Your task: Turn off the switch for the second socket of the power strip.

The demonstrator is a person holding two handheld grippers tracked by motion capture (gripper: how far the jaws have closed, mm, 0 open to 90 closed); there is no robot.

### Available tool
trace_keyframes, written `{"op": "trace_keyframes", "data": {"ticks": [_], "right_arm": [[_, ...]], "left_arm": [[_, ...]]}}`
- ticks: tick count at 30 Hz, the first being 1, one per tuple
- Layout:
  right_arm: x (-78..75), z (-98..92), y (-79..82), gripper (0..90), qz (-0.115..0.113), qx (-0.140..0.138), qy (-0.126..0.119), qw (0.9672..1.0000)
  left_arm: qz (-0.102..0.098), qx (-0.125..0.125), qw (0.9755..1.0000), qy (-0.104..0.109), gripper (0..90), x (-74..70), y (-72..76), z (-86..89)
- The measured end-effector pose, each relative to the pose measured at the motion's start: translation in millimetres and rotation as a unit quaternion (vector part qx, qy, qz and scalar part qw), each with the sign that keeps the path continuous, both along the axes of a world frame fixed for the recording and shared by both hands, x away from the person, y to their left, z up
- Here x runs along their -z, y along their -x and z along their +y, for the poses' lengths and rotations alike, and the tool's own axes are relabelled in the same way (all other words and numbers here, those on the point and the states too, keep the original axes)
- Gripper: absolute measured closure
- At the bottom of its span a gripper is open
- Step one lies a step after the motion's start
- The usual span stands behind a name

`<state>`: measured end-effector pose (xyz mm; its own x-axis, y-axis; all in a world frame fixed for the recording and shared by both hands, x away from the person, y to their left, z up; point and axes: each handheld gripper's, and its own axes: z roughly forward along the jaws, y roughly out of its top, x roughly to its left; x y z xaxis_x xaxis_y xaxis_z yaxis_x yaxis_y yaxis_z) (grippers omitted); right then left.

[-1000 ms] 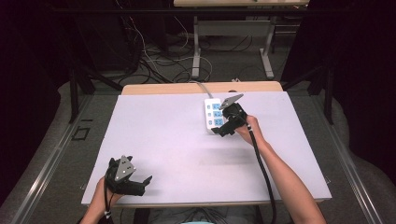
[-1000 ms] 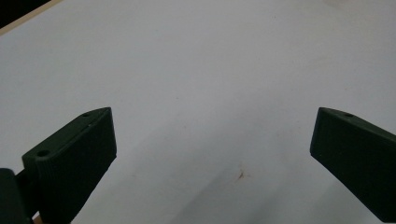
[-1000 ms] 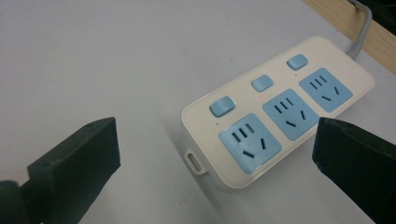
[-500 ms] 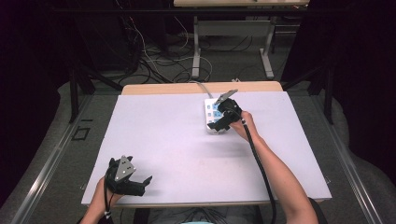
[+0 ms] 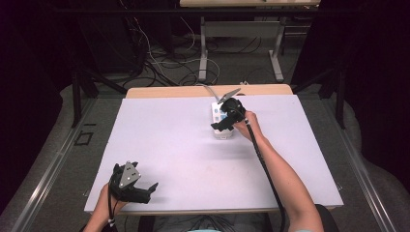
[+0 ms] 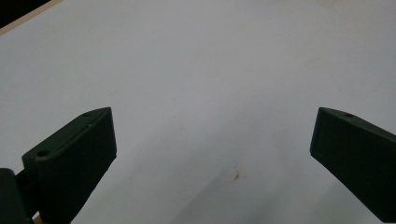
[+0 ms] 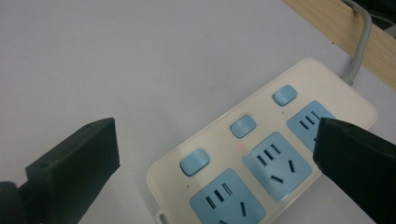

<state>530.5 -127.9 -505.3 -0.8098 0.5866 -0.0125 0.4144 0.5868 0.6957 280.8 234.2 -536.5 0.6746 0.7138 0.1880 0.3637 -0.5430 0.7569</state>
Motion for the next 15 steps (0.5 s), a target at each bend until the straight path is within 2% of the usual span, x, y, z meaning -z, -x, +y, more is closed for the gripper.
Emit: {"op": "trace_keyframes", "data": {"ticks": [2, 4, 5, 7, 8, 9, 10, 11, 13, 14, 15], "right_arm": [[-1.0, 1.3, -2.8, 0.5, 0.01, 0.007, 0.001, 0.9999], [-0.8, 1.7, -3.2, 2.5, 0.009, 0.011, -0.001, 0.9999], [-0.9, 1.9, -4.4, 6.4, 0.008, 0.008, 0.004, 0.9999], [1.0, 3.1, -5.7, 16.8, -0.003, 0.023, 0.005, 0.9997], [1.5, 3.9, -6.2, 19.6, 0.003, 0.03, 0.004, 0.9995], [1.5, 3.7, -7.6, 29.7, -0.001, 0.034, 0.0, 0.9994], [1.5, 3.7, -7.6, 29.7, -0.001, 0.034, 0.0, 0.9994], [1.7, 5.0, -7.1, 34.1, 0.0, 0.047, 0.002, 0.9989], [3.8, 4.9, -9.7, 42.4, -0.011, 0.04, -0.018, 0.999], [2.5, 4.5, -10.2, 49.9, -0.005, 0.043, -0.009, 0.999], [1.7, 4.6, -10.5, 54.0, 0.0, 0.045, -0.003, 0.999]], "left_arm": [[-0.004, 0.0, 1.0, -0.003, 0.3, -0.7, -0.3, 0.8], [0.001, -0.002, 1.0, 0.004, 0.3, -0.3, 0.0, 0.6], [0.0, -0.006, 1.0, 0.004, 0.3, 0.0, 0.2, 0.6], [-0.001, -0.006, 1.0, 0.002, 0.3, -0.3, 0.2, 0.9], [-0.001, -0.006, 1.0, 0.002, 0.3, -0.3, 0.3, 0.8], [-0.001, -0.006, 1.0, 0.002, 0.3, -0.3, 0.3, 0.8], [-0.001, -0.006, 1.0, 0.002, 0.3, -0.3, 0.4, 0.6], [0.002, -0.004, 1.0, 0.004, 0.3, -0.2, 0.3, 0.5], [0.001, -0.002, 1.0, 0.0, 0.3, -0.4, 0.1, 0.7], [-0.003, -0.004, 1.0, -0.001, 0.4, 0.0, -0.1, 0.5], [0.001, -0.005, 1.0, 0.002, 0.3, 0.0, 0.1, 0.4]]}}
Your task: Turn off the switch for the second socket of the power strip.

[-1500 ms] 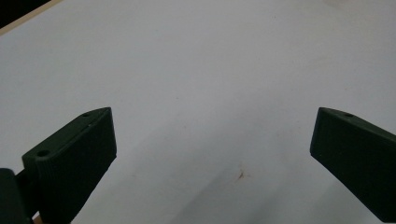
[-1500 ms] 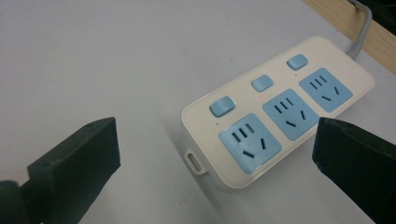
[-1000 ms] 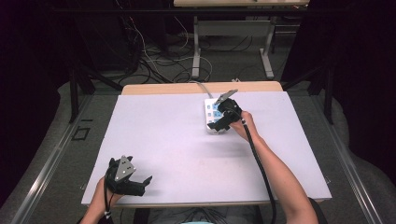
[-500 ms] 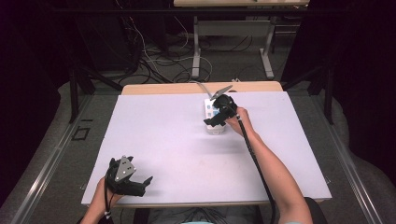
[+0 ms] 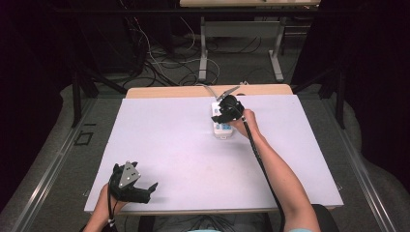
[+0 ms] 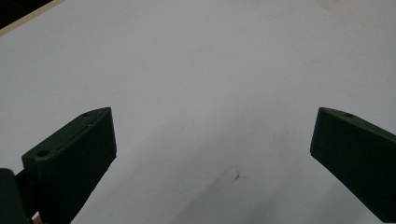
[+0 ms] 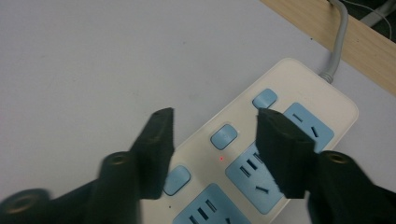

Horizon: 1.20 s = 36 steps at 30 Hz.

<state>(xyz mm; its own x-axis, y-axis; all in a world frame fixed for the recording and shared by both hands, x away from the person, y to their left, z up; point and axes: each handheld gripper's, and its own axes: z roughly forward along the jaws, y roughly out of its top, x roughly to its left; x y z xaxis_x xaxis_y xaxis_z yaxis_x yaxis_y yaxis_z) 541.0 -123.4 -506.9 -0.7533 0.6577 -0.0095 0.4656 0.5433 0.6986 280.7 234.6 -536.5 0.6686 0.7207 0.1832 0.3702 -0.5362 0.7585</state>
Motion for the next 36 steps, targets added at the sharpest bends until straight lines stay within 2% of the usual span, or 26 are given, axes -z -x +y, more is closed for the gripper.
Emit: {"op": "trace_keyframes", "data": {"ticks": [5, 6, 10, 12, 13, 17, 18, 19, 22, 24, 25, 26, 27, 28, 29, 31, 32, 33, 35, 36], "right_arm": [[0.6, 0.9, -3.5, 72.5, 0.006, 0.003, -0.001, 1.0], [0.8, 1.5, -3.2, 74.9, 0.005, 0.011, -0.003, 0.9999], [0.8, 1.3, -4.3, 84.9, 0.002, 0.011, -0.005, 0.9999], [0.6, 1.5, -3.7, 89.8, 0.01, 0.018, -0.007, 0.9998], [1.2, 1.1, -6.1, 90.0, 0.002, 0.013, -0.01, 0.9999], [1.2, 1.9, -7.7, 90.0, 0.01, 0.02, -0.002, 0.9998], [3.6, 2.6, -9.3, 90.0, 0.002, 0.022, -0.012, 0.9997], [2.0, 2.0, -9.1, 90.0, 0.013, 0.016, 0.001, 0.9998], [3.8, 4.4, -10.9, 90.0, 0.013, 0.026, 0.005, 0.9996], [6.3, 6.1, -12.1, 90.0, 0.013, 0.023, -0.001, 0.9997], [5.8, 7.5, -11.0, 90.0, 0.023, 0.032, 0.005, 0.9992], [6.8, 7.9, -12.4, 90.0, 0.019, 0.026, 0.008, 0.9995], [8.9, 8.5, -13.2, 90.0, 0.012, 0.022, 0.0, 0.9997], [6.3, 8.5, -12.6, 90.0, 0.027, 0.027, 0.022, 0.999], [10.4, 9.6, -14.0, 90.0, 0.012, 0.024, 0.004, 0.9996], [11.5, 9.9, -14.9, 90.0, 0.012, 0.024, 0.009, 0.9996], [11.6, 11.1, -13.3, 90.0, 0.027, 0.037, 0.01, 0.9989], [12.6, 10.4, -15.6, 90.0, 0.021, 0.029, 0.019, 0.9992], [15.5, 9.9, -17.2, 90.0, 0.014, 0.028, 0.02, 0.9993], [16.6, 10.1, -17.3, 90.0, 0.018, 0.033, 0.019, 0.9991]], "left_arm": [[0.002, 0.001, 1.0, 0.001, 0.3, -0.3, 0.1, 0.5], [0.002, 0.001, 1.0, 0.0, 0.4, -0.3, 0.1, 0.5], [0.001, 0.001, 1.0, -0.001, 0.4, -0.2, -0.3, 0.6], [0.0, 0.001, 1.0, 0.001, 0.4, -0.3, -0.4, 0.7], [0.001, 0.0, 1.0, 0.001, 0.4, -0.4, -0.2, 0.7], [-0.001, 0.0, 1.0, -0.002, 0.4, -0.6, -0.2, 1.0], [-0.001, 0.0, 1.0, -0.001, 0.4, -0.6, -0.2, 0.9], [0.001, 0.0, 1.0, 0.0, 0.4, -0.4, -0.2, 0.7], [0.0, 0.001, 1.0, 0.0, 0.4, -0.4, -0.3, 0.6], [-0.001, 0.0, 1.0, -0.002, 0.4, -0.6, 0.0, 0.9], [-0.001, 0.001, 1.0, -0.002, 0.4, -0.6, 0.0, 1.1], [-0.002, 0.0, 1.0, -0.002, 0.4, -0.6, 0.0, 1.3], [-0.002, 0.001, 1.0, -0.001, 0.4, -0.7, 0.0, 1.4], [-0.002, 0.001, 1.0, -0.001, 0.4, -0.7, 0.0, 1.4], [-0.002, 0.0, 1.0, -0.001, 0.4, -0.6, 0.0, 1.4], [-0.002, 0.001, 1.0, -0.001, 0.4, -0.6, 0.0, 1.4], [-0.003, 0.0, 1.0, -0.001, 0.4, -0.5, 0.0, 1.2], [-0.002, 0.0, 1.0, -0.002, 0.4, -0.6, 0.0, 1.3], [-0.003, 0.0, 1.0, -0.001, 0.4, -0.5, 0.1, 1.1], [-0.003, 0.0, 1.0, -0.001, 0.4, -0.5, 0.1, 1.1]]}}
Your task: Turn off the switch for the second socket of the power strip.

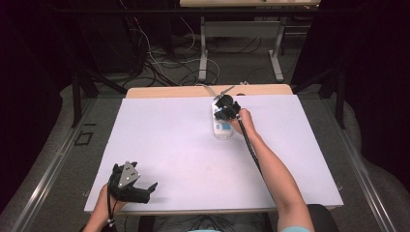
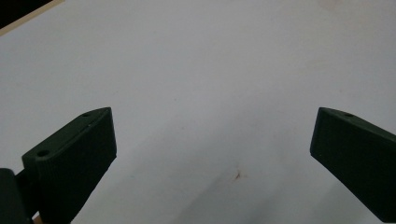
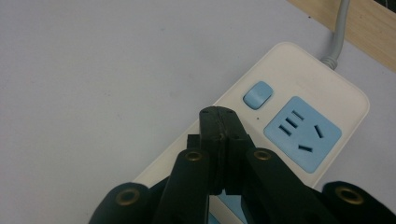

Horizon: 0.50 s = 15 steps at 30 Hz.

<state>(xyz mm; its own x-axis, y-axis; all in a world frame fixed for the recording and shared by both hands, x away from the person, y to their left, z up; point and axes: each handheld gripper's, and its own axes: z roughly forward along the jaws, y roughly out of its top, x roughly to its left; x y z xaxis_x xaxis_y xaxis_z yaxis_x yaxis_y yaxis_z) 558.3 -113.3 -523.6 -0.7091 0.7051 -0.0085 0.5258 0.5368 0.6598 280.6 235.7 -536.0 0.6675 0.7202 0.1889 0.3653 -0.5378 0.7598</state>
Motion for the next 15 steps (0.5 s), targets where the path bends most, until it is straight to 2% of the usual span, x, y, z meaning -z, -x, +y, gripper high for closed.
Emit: {"op": "trace_keyframes", "data": {"ticks": [2, 6, 8, 10, 11, 12, 13, 14, 15], "right_arm": [[0.4, -0.2, -0.2, 90.0, 0.005, 0.002, -0.006, 1.0], [1.0, 0.9, -1.0, 90.0, -0.012, -0.004, 0.005, 0.9999], [-1.2, 1.5, 1.1, 90.0, 0.002, 0.004, 0.019, 0.9998], [0.0, 1.5, 1.3, 90.0, -0.002, 0.008, 0.011, 0.9999], [-5.0, -0.1, 2.3, 90.0, 0.021, 0.005, 0.038, 0.999], [5.3, 2.1, 0.3, 90.0, -0.031, 0.006, -0.016, 0.9994], [4.4, 2.1, 1.1, 90.0, -0.026, 0.006, -0.011, 0.9996], [-0.4, 1.7, 3.3, 90.0, 0.001, 0.015, 0.018, 0.9997], [0.2, 1.5, 2.7, 90.0, -0.005, 0.012, 0.016, 0.9998]], "left_arm": [[0.0, 0.0, 1.0, -0.001, 0.4, 0.0, -0.1, 0.1], [0.005, 0.001, 1.0, 0.0, 0.4, 0.3, -0.1, -0.9], [0.004, 0.004, 1.0, 0.001, 0.4, 0.4, 0.2, -1.3], [0.003, 0.003, 1.0, 0.0, 0.4, 0.6, 0.7, -1.4], [0.006, 0.004, 1.0, -0.001, 0.4, 0.3, 0.8, -0.9], [0.006, 0.004, 1.0, -0.001, 0.4, 0.4, 0.7, -0.8], [0.005, 0.003, 1.0, -0.002, 0.4, 0.3, 0.5, -0.6], [0.003, 0.003, 1.0, -0.004, 0.4, 0.0, 0.1, -0.1], [0.006, 0.003, 1.0, -0.002, 0.4, 0.3, 0.2, -0.4]]}}
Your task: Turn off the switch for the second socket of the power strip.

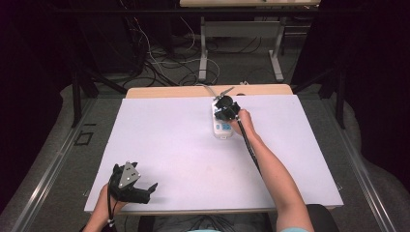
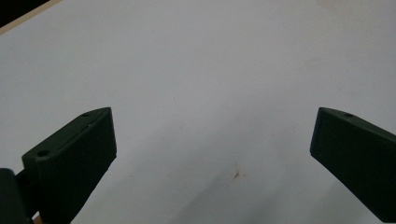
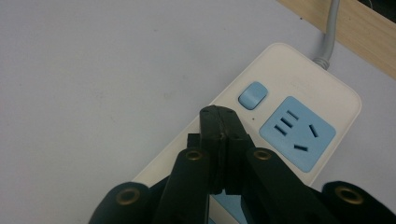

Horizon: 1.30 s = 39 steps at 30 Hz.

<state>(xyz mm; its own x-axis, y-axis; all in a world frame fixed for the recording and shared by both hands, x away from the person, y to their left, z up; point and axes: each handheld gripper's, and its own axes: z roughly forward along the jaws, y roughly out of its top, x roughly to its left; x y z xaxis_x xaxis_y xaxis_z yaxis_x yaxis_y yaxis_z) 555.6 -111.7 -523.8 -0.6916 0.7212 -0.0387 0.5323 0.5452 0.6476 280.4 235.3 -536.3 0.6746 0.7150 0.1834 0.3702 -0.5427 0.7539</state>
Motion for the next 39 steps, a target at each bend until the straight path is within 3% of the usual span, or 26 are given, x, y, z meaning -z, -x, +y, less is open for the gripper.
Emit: {"op": "trace_keyframes", "data": {"ticks": [2, 7, 8, 10, 12, 13, 14, 17, 18, 22, 28, 36, 39], "right_arm": [[2.0, 0.3, -0.5, 90.0, -0.009, -0.003, -0.013, 0.9999], [1.7, -1.1, -1.1, 90.0, -0.01, -0.004, -0.012, 0.9999], [0.6, -1.1, -0.4, 90.0, -0.002, -0.003, -0.007, 1.0], [4.1, 0.7, -0.6, 90.0, -0.02, 0.001, -0.024, 0.9995], [1.3, 0.7, 1.2, 90.0, -0.003, 0.005, -0.007, 1.0], [4.9, 0.0, 0.1, 90.0, -0.026, -0.002, -0.026, 0.9993], [1.9, -0.4, 1.3, 90.0, -0.01, 0.002, -0.008, 0.9999], [3.7, -0.8, 1.2, 90.0, -0.017, 0.003, -0.021, 0.9996], [1.5, -1.5, 1.9, 90.0, -0.003, 0.005, -0.009, 0.9999], [3.5, -1.4, 2.0, 90.0, -0.006, 0.014, -0.024, 0.9996], [3.2, -4.3, 0.2, 90.0, -0.005, -0.001, -0.023, 0.9997], [4.3, -4.3, 0.6, 90.0, -0.003, 0.003, -0.032, 0.9995], [3.9, -3.6, 0.9, 90.0, -0.006, 0.005, -0.023, 0.9997]], "left_arm": [[-0.001, 0.0, 1.0, 0.0, 0.4, 0.2, -0.1, -0.5], [-0.006, -0.003, 1.0, 0.001, 0.4, 1.2, -0.5, -0.9], [-0.004, -0.001, 1.0, -0.001, 0.4, 0.7, -0.6, -0.4], [-0.004, 0.0, 1.0, -0.002, 0.4, 0.6, -0.7, -0.4], [-0.003, -0.001, 1.0, -0.002, 0.4, 0.5, -0.5, -0.7], [-0.007, -0.002, 1.0, 0.0, 0.4, 1.2, -0.6, -1.0], [-0.007, -0.002, 1.0, 0.0, 0.4, 1.1, -0.5, -1.0], [-0.007, -0.003, 1.0, 0.0, 0.4, 1.1, -0.5, -1.1], [-0.004, -0.001, 1.0, 0.0, 0.4, 0.7, -0.4, -0.8], [-0.002, 0.0, 1.0, -0.002, 0.4, 0.4, -0.4, -0.7], [-0.002, 0.0, 1.0, -0.002, 0.4, 0.4, -0.2, -1.0], [-0.002, 0.001, 1.0, -0.002, 0.4, 0.5, -0.2, -1.0], [-0.002, 0.0, 1.0, -0.002, 0.4, 0.5, 0.0, -1.0]]}}
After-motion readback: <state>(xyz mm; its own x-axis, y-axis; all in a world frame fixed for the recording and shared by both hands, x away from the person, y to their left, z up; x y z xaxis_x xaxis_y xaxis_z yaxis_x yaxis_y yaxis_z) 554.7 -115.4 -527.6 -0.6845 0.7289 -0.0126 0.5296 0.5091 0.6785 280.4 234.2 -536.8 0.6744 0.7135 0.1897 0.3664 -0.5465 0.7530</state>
